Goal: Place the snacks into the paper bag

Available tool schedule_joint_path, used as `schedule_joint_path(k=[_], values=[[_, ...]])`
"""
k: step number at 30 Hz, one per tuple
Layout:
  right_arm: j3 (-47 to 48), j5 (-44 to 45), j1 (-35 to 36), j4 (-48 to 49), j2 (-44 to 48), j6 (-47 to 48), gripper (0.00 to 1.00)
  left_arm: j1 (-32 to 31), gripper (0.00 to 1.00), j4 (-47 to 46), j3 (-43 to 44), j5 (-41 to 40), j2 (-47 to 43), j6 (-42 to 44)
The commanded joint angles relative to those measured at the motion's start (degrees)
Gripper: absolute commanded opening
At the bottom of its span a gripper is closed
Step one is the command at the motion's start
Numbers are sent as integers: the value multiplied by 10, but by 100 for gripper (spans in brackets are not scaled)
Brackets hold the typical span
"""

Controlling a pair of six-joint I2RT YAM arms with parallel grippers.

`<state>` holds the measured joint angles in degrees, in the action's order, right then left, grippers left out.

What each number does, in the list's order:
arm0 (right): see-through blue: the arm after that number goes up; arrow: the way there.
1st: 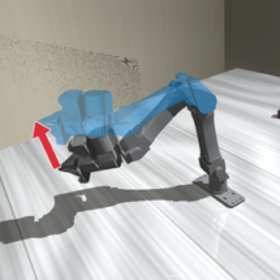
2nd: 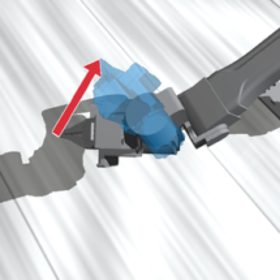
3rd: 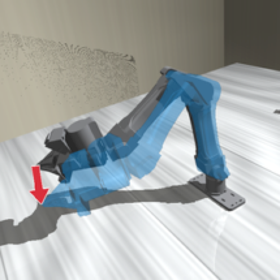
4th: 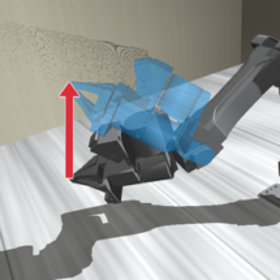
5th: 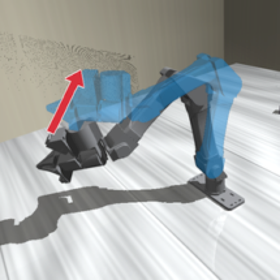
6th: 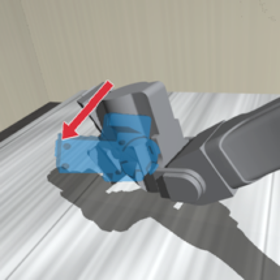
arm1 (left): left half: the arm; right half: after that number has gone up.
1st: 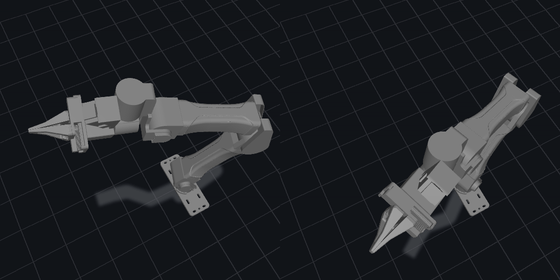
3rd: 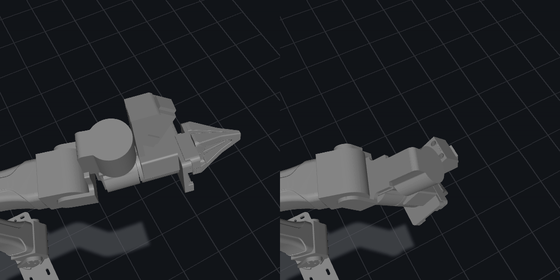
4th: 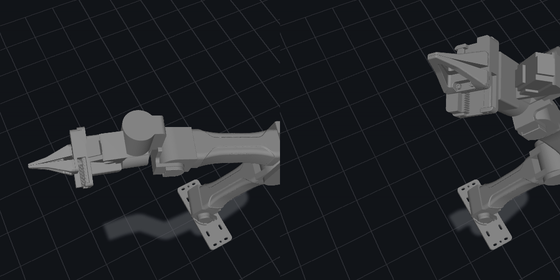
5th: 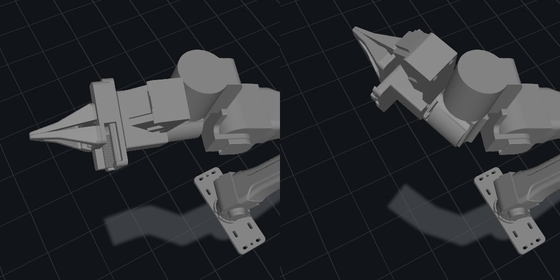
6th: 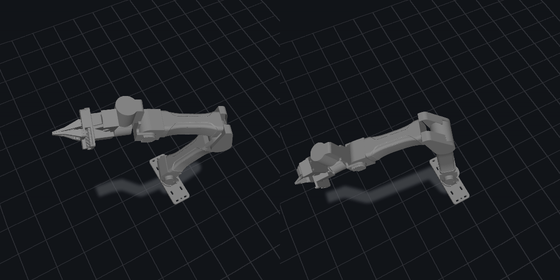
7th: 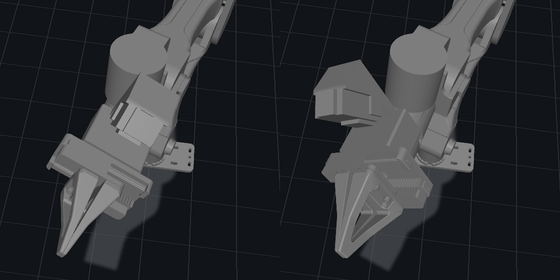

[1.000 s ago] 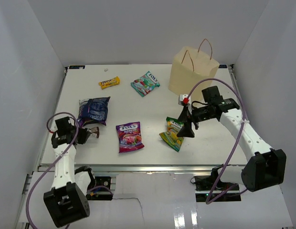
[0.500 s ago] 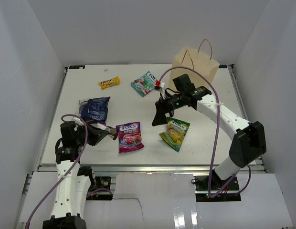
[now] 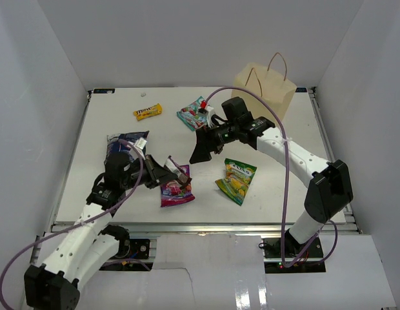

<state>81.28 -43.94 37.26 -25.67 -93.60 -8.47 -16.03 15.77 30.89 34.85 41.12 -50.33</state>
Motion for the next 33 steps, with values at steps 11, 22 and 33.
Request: schedule_joint_path(k=[11,22,33], values=[[-103,-37,-26,40,75,17,97,-212,0,-135,83,-146,153,1],[-116,-160,-33,79,68,28,82,-273,0,-184,78,-160,174,-12],[-114,-195,-37,96,66,27,37,-285,0,-192,75,-163,171,-7]])
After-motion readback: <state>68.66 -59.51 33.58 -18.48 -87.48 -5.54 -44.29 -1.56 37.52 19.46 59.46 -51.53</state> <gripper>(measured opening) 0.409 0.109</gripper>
